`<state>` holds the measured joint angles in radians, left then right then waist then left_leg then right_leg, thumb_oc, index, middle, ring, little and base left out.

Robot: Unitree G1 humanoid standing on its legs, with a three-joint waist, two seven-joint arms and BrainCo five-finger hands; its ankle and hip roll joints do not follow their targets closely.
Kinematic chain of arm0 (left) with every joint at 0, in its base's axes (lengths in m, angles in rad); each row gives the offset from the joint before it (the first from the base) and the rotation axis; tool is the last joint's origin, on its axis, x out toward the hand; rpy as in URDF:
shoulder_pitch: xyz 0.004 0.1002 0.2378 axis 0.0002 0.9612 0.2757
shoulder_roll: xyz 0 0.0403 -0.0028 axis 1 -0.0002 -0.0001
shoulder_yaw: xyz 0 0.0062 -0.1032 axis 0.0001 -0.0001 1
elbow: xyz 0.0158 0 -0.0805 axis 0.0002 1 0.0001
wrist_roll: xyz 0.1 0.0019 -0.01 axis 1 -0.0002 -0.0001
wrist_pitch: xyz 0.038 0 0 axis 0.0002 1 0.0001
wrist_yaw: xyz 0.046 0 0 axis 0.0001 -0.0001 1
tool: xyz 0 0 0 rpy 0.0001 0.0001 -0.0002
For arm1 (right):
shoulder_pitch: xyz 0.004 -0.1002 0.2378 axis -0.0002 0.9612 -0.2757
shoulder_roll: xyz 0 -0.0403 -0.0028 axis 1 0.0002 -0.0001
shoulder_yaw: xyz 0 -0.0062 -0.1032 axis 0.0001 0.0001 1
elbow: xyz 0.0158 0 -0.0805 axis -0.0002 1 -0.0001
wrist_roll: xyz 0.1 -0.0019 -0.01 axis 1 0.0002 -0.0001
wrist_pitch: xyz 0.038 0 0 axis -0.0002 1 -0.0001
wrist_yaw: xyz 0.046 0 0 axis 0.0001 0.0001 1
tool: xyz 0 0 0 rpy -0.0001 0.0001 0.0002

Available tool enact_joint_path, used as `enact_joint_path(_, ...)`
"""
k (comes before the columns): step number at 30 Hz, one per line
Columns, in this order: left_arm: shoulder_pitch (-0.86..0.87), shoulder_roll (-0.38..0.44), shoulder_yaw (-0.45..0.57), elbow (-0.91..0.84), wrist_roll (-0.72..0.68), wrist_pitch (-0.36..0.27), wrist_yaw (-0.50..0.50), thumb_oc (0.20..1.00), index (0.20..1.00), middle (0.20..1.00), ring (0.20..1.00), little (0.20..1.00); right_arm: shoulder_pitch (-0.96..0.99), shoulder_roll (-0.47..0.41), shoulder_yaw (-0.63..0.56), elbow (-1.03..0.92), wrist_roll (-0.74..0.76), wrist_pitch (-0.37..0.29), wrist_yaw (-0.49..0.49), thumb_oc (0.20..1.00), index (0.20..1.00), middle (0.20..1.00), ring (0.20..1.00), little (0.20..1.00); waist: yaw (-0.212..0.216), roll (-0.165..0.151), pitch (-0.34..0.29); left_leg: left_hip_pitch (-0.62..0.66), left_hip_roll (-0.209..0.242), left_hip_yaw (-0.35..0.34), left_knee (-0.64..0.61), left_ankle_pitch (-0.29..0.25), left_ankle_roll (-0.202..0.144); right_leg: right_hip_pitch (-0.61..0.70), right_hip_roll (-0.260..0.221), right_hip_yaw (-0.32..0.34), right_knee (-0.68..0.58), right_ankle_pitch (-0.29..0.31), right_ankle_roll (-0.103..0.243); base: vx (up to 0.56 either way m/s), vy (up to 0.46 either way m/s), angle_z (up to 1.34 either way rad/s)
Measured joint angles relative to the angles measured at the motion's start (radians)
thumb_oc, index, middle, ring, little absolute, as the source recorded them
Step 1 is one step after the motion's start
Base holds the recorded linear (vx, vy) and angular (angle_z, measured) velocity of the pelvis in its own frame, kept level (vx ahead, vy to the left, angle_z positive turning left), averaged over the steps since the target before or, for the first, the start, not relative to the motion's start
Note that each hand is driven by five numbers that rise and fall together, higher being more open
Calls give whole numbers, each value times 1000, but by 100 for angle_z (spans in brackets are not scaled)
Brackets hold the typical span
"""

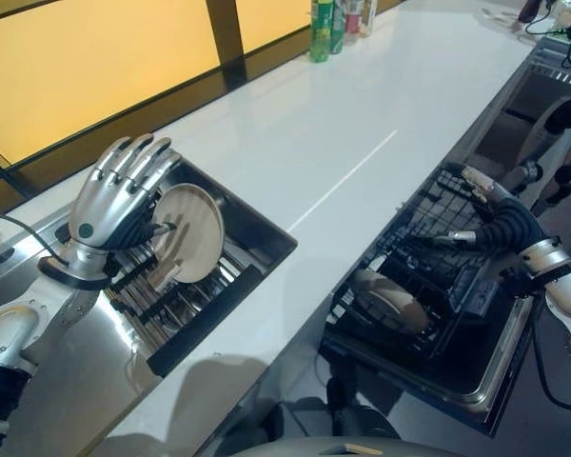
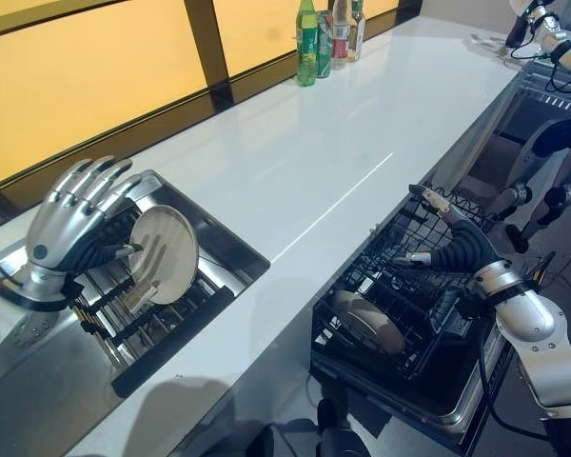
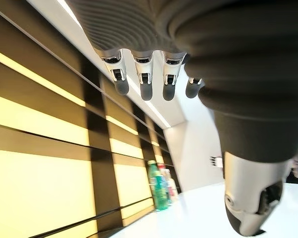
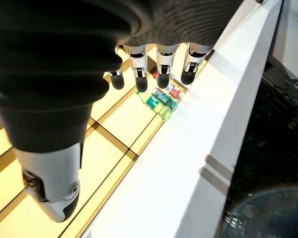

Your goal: Pick up plates and place into dishwasher.

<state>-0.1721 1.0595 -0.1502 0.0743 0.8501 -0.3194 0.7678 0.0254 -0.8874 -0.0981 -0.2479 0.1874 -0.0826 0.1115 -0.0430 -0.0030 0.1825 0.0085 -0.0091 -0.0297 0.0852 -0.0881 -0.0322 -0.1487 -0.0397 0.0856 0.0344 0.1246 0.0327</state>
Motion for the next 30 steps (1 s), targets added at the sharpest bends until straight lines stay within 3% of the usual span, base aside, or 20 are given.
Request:
enact_joint_path(6, -216, 78, -175, 73, 10, 16, 12, 1000, 1000, 1000, 1000, 1000, -73, -3, 49, 18, 0, 1, -51, 1000, 1000, 1000, 1000, 1000, -31, -23, 104, -82, -23, 10, 73, -4, 8, -58, -17, 21, -6, 34, 13, -82, 14, -4)
enact_joint_path(10, -330, 108, -278, 101, 22, 19, -6, 1000, 1000, 1000, 1000, 1000, -112, -4, 94, 23, -1, 8, -81, 1000, 1000, 1000, 1000, 1000, -51, -36, 152, -143, -23, 12, 148, -36, 11, -83, -16, 23, -9, 45, 16, -24, -3, -1)
enact_joint_path(13, -395, 128, -310, 117, 23, 2, -15, 1000, 1000, 1000, 1000, 1000, -129, -8, 106, 24, -1, 10, -99, 1000, 1000, 1000, 1000, 1000, -54, -42, 176, -172, -24, 15, 175, -45, 13, -99, -14, 26, -8, 57, 12, -60, 5, -1)
enact_joint_path(23, -593, 242, -465, 93, -38, -76, -354, 1000, 1000, 1000, 1000, 1000, -194, -66, 127, 61, 0, 10, -115, 1000, 1000, 1000, 1000, 1000, -50, -38, 205, -213, -39, 17, 195, -48, 25, -119, -34, 30, -34, 69, 21, -21, 42, 1)
enact_joint_path(29, -589, 255, -454, 80, -59, -87, -428, 1000, 1000, 1000, 1000, 1000, -200, -99, 127, 68, 1, 10, -104, 1000, 1000, 1000, 1000, 1000, -45, -4, 223, -201, -39, 16, 176, -41, 24, -113, -35, 26, -34, 74, 16, 16, 39, 1)
enact_joint_path(30, -587, 255, -454, 79, -59, -87, -435, 956, 956, 956, 956, 956, -204, -99, 127, 71, 1, 10, -96, 1000, 1000, 1000, 1000, 1000, -44, 0, 226, -191, -39, 16, 167, -38, 24, -107, -35, 25, -34, 75, 14, 12, 33, 2)
